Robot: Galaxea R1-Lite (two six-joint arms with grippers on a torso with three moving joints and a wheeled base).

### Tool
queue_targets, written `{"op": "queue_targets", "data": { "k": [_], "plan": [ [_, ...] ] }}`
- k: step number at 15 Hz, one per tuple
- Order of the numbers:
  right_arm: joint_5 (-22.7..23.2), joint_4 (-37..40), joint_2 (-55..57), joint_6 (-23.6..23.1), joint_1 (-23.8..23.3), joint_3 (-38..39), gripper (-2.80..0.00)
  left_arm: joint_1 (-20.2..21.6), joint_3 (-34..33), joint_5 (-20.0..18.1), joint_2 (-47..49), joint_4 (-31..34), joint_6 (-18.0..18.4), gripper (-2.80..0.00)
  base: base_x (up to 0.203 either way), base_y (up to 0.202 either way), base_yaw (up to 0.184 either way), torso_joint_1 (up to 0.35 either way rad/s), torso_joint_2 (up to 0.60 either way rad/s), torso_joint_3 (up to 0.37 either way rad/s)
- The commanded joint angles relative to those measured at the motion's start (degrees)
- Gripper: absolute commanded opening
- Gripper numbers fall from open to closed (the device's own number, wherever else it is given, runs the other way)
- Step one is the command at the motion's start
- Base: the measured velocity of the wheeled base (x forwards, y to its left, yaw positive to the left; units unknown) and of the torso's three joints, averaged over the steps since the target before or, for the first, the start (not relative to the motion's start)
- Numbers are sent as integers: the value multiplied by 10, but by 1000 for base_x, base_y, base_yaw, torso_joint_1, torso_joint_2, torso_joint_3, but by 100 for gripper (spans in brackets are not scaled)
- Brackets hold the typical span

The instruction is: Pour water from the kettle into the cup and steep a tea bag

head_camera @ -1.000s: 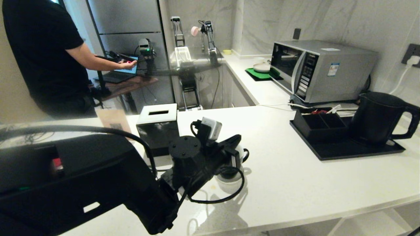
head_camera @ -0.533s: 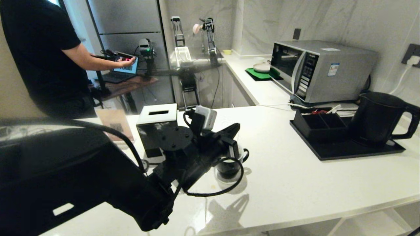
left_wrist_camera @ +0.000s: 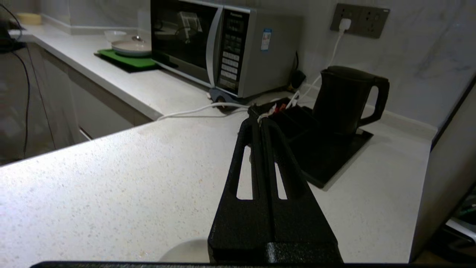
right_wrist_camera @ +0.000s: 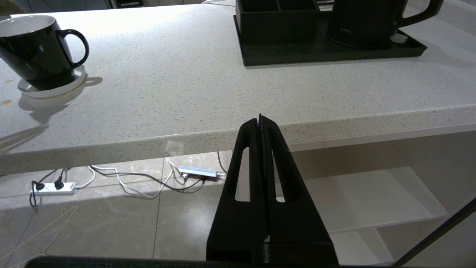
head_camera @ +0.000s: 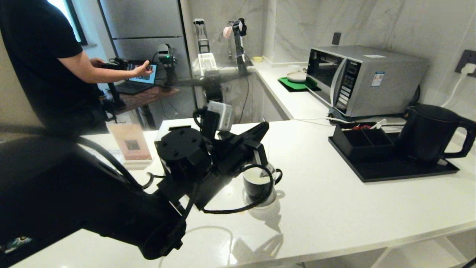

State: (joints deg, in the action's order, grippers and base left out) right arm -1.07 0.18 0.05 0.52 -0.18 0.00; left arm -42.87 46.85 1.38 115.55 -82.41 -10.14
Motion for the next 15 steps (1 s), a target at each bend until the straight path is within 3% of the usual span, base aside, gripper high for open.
{"op": "queue_targets", "data": {
  "k": [1,15],
  "plan": [
    [0,0,0,0,0,0,-280,3,-2,0,-12,-5,6,-280,0,0,0,0,0,0],
    [0,0,0,0,0,0,-280,5,-9,0,59,-10,7,-280,0,0,0,0,0,0]
  ]
}}
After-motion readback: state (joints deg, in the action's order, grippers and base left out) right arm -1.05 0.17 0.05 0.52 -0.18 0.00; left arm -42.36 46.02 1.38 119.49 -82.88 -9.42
